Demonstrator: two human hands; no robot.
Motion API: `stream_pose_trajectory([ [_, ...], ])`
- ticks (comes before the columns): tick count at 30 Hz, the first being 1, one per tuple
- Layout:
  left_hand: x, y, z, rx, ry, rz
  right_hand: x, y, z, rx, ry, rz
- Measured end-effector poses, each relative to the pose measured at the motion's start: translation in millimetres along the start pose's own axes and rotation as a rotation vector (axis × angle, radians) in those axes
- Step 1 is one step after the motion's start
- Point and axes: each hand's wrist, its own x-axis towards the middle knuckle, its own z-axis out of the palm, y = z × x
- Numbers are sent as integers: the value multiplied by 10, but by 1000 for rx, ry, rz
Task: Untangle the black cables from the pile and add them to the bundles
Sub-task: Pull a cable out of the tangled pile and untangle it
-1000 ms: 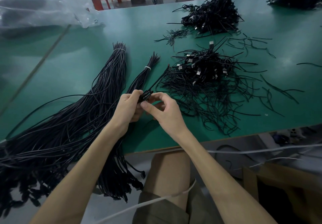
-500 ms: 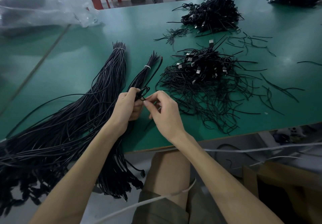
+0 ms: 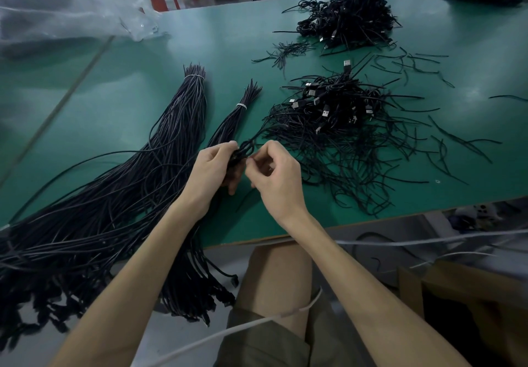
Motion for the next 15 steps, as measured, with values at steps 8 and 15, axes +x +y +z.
stream_pose_trajectory([
  [8, -8, -54, -6, -22, -82, 115, -7, -4, -23, -1, 108, -13],
  [15, 5, -88, -39, -67, -307, 206, 8, 3, -58, 103, 128, 68],
])
